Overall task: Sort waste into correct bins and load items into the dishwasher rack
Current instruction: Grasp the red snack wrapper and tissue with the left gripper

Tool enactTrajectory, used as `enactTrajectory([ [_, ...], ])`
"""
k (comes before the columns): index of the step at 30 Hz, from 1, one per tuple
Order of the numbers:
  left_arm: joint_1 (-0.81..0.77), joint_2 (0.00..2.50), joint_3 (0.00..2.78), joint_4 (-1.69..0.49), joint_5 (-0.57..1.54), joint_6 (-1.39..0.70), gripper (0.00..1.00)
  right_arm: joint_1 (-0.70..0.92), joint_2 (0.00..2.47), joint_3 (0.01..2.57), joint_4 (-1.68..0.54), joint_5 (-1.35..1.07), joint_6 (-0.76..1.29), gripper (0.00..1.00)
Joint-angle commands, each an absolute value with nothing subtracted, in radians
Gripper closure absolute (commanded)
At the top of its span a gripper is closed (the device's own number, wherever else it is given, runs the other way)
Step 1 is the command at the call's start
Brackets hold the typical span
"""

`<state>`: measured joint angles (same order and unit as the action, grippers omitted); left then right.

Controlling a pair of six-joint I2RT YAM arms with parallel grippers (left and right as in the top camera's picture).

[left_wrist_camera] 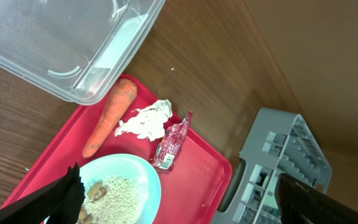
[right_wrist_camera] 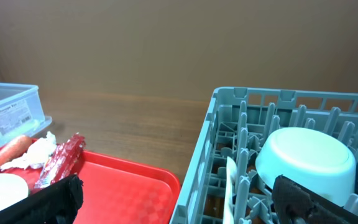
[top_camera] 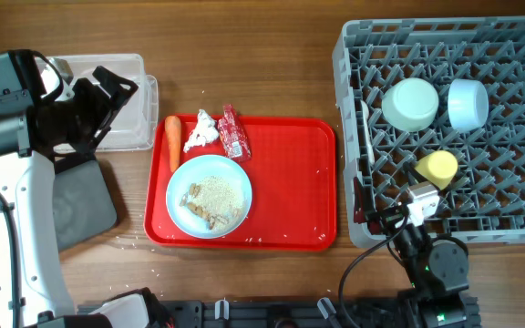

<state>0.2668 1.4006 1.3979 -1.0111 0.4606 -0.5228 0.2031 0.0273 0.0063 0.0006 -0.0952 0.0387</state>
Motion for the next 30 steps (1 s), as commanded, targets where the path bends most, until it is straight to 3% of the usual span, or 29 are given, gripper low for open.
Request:
enactTrajectory([
  [1,0.271,1.394,1.405,-1.011,0.458,-0.532,0.00,0.204,0.038,0.006,0.004,-0.081,0.027,0.00],
  [8,0.204,1.402,1.405,-0.983,0.558,-0.531,0.00,0.204,0.038,0.006,0.004,-0.081,0.027,0.00],
  [14,-0.231,1.491,1.405,-0.923,0.068,-0.513,0.00,0.204,0.038,0.006,0.004,-0.081,0.027,0.00],
  [18,-0.386,1.553,1.405,-0.776,0.036,-0.513,0.00,0.204,0.038,0.006,0.004,-0.081,0.027,0.00],
  [23,-0.448,1.567,1.405,-0.693,-0.030,-0.532,0.00,0.204,0.038,0.006,0.004,-0.081,0.027,0.00],
  [26,-0.447,1.604,1.405,-0.763,-0.151,-0.722,0.00,0.204,0.038,0.006,0.004,-0.081,0.027,0.00],
  [30,-0.462,1.736,1.405,-0.823,-0.143,-0.768,0.04,0.204,0.038,0.006,0.004,-0.081,0.027,0.00],
])
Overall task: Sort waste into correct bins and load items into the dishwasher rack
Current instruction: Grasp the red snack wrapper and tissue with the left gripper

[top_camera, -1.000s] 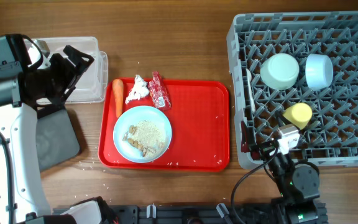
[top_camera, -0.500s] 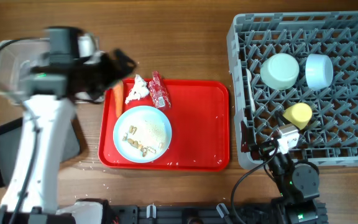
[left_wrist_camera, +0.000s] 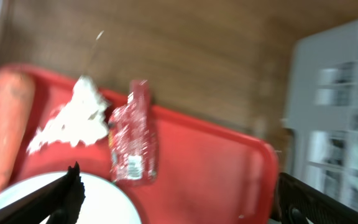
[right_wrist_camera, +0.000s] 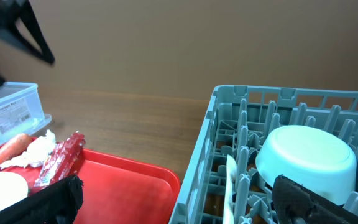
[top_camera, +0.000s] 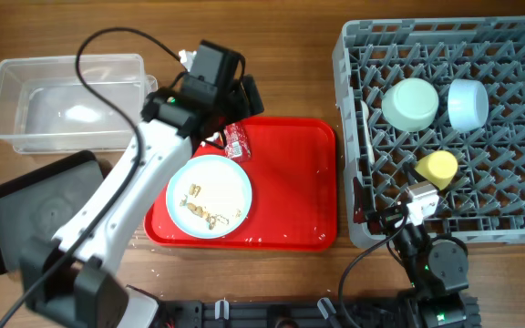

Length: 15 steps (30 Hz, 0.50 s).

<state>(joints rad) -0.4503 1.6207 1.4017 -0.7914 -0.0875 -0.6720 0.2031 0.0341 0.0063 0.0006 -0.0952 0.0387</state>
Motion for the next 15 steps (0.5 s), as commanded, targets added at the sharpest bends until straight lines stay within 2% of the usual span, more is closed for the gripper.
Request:
enactTrajectory([
  [1,-0.464,1.776,1.405,-0.826,-0.144,-0.768,0.08,0.204,0.038,0.006,0.004,-0.081,0.027,0.00],
  [2,-0.464,1.814,1.405,-0.823,-0.144,-0.768,0.14,0.204,0.038,0.006,0.004,-0.081,0.027,0.00],
  [4,-0.460,1.885,1.405,-0.803,-0.157,-0.768,0.20,0.204,0.038,0.006,0.004,-0.081,0.027,0.00],
  [6,-0.455,1.937,1.405,-0.777,-0.154,-0.769,0.21,0.204,0.038,0.006,0.004,-0.081,0.027,0.01],
  [9,-0.453,1.982,1.405,-0.759,-0.155,-0.772,0.29,0.204,0.038,0.006,0.004,-0.081,0.027,0.00],
  [15,-0.453,2.016,1.405,-0.729,-0.155,-0.771,0.34,0.204,0.038,0.006,0.004,-0.081,0.027,0.00],
])
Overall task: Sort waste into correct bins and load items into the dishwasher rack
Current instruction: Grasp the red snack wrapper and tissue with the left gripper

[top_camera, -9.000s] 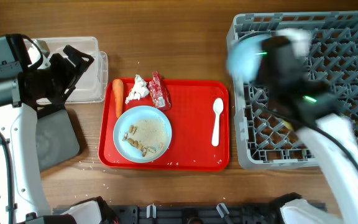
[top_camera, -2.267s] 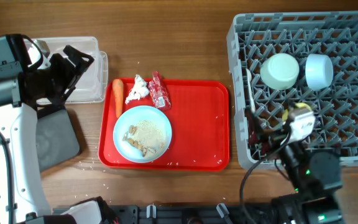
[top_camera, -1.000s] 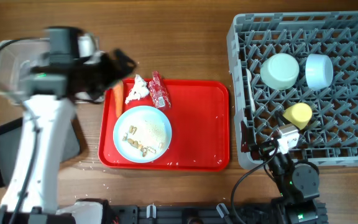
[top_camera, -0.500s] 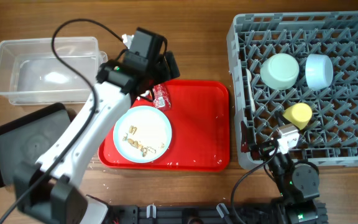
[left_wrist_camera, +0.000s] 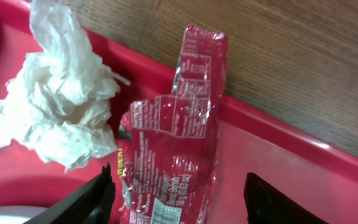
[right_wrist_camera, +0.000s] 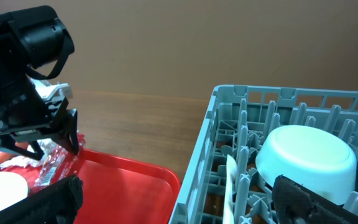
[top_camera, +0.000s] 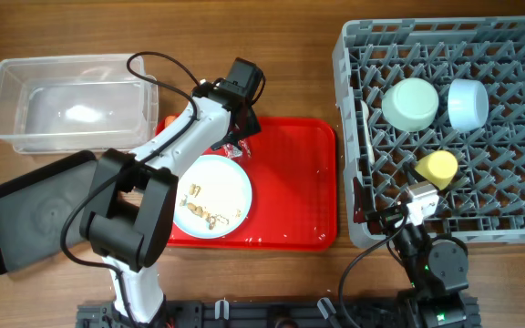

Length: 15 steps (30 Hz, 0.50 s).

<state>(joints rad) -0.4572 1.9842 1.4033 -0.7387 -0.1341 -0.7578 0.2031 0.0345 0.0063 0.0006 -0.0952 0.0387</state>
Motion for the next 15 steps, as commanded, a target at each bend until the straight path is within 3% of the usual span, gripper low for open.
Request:
enactTrajectory([
  [1,-0.453,2.025,1.405,-0.728,-0.154,-0.772,0.34,0.204,0.038,0.006,0.004,-0.081,0.026,0.00],
  [5,-0.456,2.063,1.405,-0.728,-0.141,-0.771,0.38,0.204,0.038,0.006,0.004,-0.081,0.027,0.00],
  [8,-0.455,2.061,1.405,-0.707,-0.103,-0.771,0.56,0.204,0.038,0.006,0.004,-0.081,0.027,0.01],
  [10,-0.449,2.058,1.417,-0.708,-0.060,-0.765,0.96,0.204,0.038,0.006,0.004,-0.081,0.027,0.00],
  [15,-0.394,1.970,1.492,-0.832,0.035,-0.764,0.96,0.204,0.038,0.006,0.004,-0.081,0.027,0.00],
])
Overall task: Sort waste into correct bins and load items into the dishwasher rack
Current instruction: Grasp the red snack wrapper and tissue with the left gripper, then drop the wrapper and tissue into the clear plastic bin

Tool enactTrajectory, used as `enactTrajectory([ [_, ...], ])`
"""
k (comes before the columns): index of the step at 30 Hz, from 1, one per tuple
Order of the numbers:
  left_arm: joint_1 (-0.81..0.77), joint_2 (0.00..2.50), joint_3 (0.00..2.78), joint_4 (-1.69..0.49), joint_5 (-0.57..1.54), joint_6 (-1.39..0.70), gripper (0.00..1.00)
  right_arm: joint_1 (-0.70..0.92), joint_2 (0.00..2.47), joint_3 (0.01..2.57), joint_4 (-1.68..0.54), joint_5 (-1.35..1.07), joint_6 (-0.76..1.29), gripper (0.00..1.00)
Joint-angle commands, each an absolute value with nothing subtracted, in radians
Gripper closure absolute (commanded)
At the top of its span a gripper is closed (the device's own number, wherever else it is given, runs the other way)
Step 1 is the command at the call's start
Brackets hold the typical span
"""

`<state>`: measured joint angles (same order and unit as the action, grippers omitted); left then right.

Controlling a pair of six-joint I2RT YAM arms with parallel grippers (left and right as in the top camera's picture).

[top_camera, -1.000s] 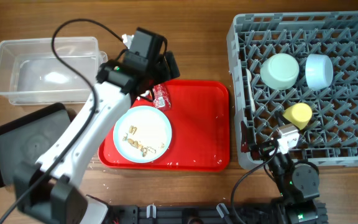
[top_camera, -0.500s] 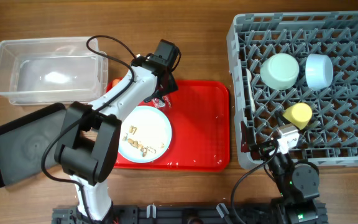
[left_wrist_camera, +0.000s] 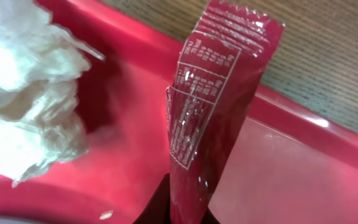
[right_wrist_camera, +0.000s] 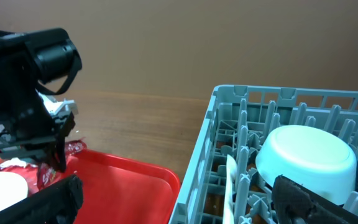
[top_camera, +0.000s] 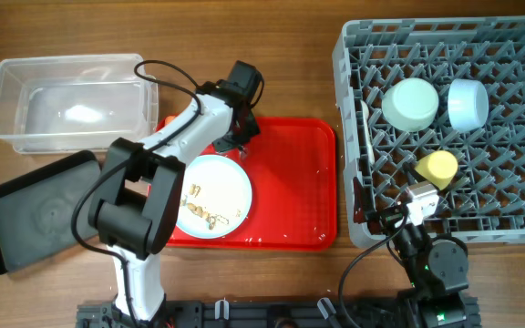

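My left gripper [top_camera: 237, 129] is down at the back left of the red tray [top_camera: 290, 182], shut on a red snack wrapper [left_wrist_camera: 210, 106]. In the left wrist view the wrapper stands on edge between the dark fingers [left_wrist_camera: 160, 205]. A crumpled white tissue [left_wrist_camera: 23, 106] lies just left of it. Only the tip of a carrot [top_camera: 165, 121] shows past the arm. A pale blue plate [top_camera: 210, 196] with a few food scraps sits at the tray's front left. My right gripper [right_wrist_camera: 179, 202] rests open and empty at the near left corner of the grey dishwasher rack [top_camera: 518, 228].
The rack holds a pale green bowl [top_camera: 410, 103], a light blue cup [top_camera: 468, 102] and a yellow cup [top_camera: 437, 167]. A clear plastic bin [top_camera: 62, 100] stands at the back left, with a black bin [top_camera: 35, 214] in front of it.
My left gripper was open astride the wrapper, which lay flat on the tray. Now it is shut on the wrapper, which stands pinched on edge. The right arm has not moved.
First my left arm was at the far left by the clear bin and the plate held a heap of rice. Then the arm was over the tray's back and the plate held only scraps. Then the gripper was open over the wrapper, and now grips it.
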<state>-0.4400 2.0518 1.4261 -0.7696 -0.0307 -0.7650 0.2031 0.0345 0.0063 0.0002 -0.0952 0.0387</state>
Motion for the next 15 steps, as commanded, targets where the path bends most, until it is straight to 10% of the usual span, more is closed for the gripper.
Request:
enactTrajectory([
  [1,-0.368,1.925,1.508,-0.876,0.030,-0.764,0.96,0.204,0.038,0.006,0.004,-0.081,0.027,0.00],
  [13,0.094,1.733,1.509,-0.850,-0.154,-0.764,0.96,0.204,0.038,0.006,0.004,-0.081,0.026,0.00],
  [15,0.129,1.768,1.509,-0.796,-0.162,-0.764,0.83,0.204,0.038,0.006,0.004,-0.081,0.027,0.00],
])
